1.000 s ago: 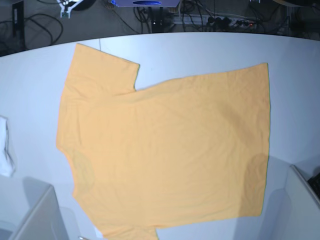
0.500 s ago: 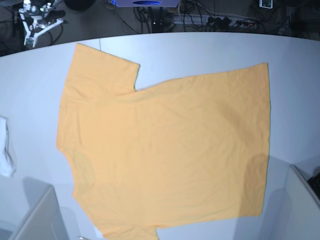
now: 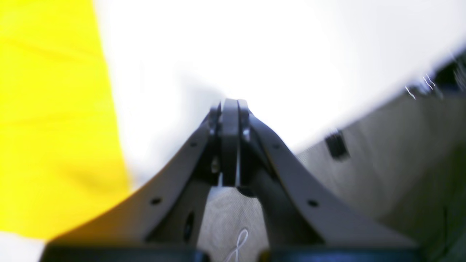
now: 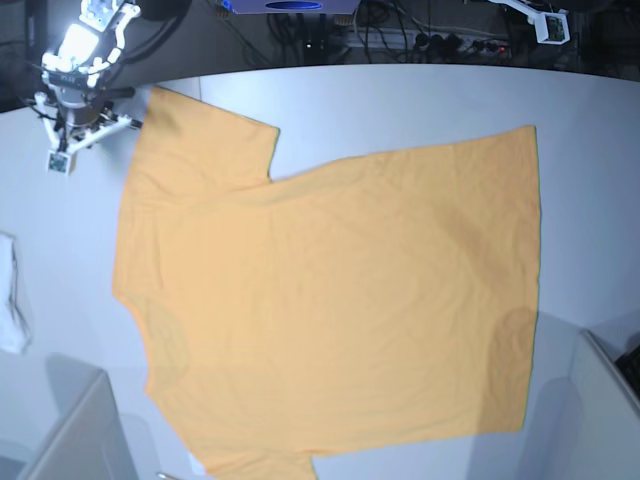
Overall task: Fold the T-shirt properly
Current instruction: 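Move both grippers down to the shirt's shoulder corners beside the collar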
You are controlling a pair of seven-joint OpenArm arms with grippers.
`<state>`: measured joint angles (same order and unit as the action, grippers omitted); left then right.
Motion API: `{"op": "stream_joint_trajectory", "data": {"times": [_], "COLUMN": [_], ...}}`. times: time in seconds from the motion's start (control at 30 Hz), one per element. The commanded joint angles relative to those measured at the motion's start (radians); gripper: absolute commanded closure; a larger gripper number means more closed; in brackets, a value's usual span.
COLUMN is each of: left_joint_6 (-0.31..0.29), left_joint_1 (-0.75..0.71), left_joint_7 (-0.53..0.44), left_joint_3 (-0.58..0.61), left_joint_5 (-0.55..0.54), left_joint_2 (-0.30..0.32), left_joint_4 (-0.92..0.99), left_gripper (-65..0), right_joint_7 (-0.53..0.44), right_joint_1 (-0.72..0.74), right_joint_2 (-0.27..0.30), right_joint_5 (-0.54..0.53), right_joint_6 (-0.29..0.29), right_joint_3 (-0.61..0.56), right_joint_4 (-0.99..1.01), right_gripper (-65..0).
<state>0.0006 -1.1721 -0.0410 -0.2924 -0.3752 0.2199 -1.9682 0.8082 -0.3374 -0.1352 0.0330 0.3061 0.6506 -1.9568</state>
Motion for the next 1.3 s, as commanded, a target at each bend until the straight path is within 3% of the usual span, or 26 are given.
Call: {"op": "stream_joint_trajectory", "data": {"times": [0.0,0.13,0.3,0.43,0.5,0.53,0.57,0.67,0.77,0.83,0.9,0.97,1.07,1.27], "left_joint_6": [0.005,0.005,0.005,0.005,0.005,0.005,0.005,0.005,0.002,-0.038,-0.118,-0.161,-0.169,-0.17], "left_joint_1": [-0.016,-0.009,0.007,0.025,0.027,0.028,0.034,0.039,0.04,0.04,0.04,0.04,0.04,0.059], "left_joint_7": [-0.029,-0.03,-0.03,-0.03,-0.03,-0.03,-0.03,-0.029,-0.029,-0.023,-0.021,-0.021,-0.02,-0.02], "left_joint_3": [-0.008,-0.043,-0.058,-0.058,-0.054,-0.054,-0.052,-0.051,-0.06,-0.072,-0.109,-0.136,-0.176,-0.193], "left_joint_5": [0.0,0.0,-0.006,-0.008,-0.009,-0.009,-0.009,-0.025,-0.189,-0.341,-0.48,-0.558,-0.551,-0.557], "left_joint_2": [-0.006,-0.043,-0.06,-0.06,-0.06,-0.06,-0.06,-0.061,-0.058,-0.041,-0.007,0.0,0.002,0.0], "left_joint_4": [-0.012,-0.012,-0.012,-0.012,-0.013,-0.013,-0.013,-0.013,-0.01,-0.007,-0.006,-0.004,-0.003,0.007], "left_gripper": [0.0,0.0,0.0,0.0,0.0,0.0,-1.0,-26.0,-40.8,-41.8,-41.6,-41.6,-41.6,-41.6], "right_joint_7": [0.027,0.193,0.284,0.333,0.345,0.356,0.368,0.383,0.382,0.38,0.376,0.357,0.32,0.323], "right_joint_1": [0.034,0.125,0.171,0.168,0.168,0.169,0.169,0.183,0.2,0.212,0.215,0.223,0.212,0.171], "right_joint_2": [0.01,0.009,0.009,0.01,0.01,0.01,0.012,0.015,0.018,0.024,0.03,0.033,0.058,0.052], "right_joint_5": [0.008,0.008,-0.034,-0.207,-0.319,-0.37,-0.413,-0.47,-0.468,-0.468,-0.468,-0.468,-0.468,-0.47], "right_joint_6": [0.015,0.103,0.187,0.222,0.222,0.222,0.218,0.215,0.215,0.215,0.215,0.215,0.215,0.215], "right_joint_3": [0.008,0.015,0.016,0.047,0.1,0.13,0.15,0.18,0.206,0.211,0.209,0.212,0.206,0.17], "right_joint_4": [-0.017,-0.019,-0.019,-0.016,-0.009,-0.009,-0.008,0.032,0.104,0.152,0.205,0.245,0.282,0.288], "right_gripper": [0.0,0.0,0.0,-34.1,-44.1,-45.8,-45.9,-45.9,-45.9,-45.9,-45.3,-41.7,-36.6,-36.5]}}
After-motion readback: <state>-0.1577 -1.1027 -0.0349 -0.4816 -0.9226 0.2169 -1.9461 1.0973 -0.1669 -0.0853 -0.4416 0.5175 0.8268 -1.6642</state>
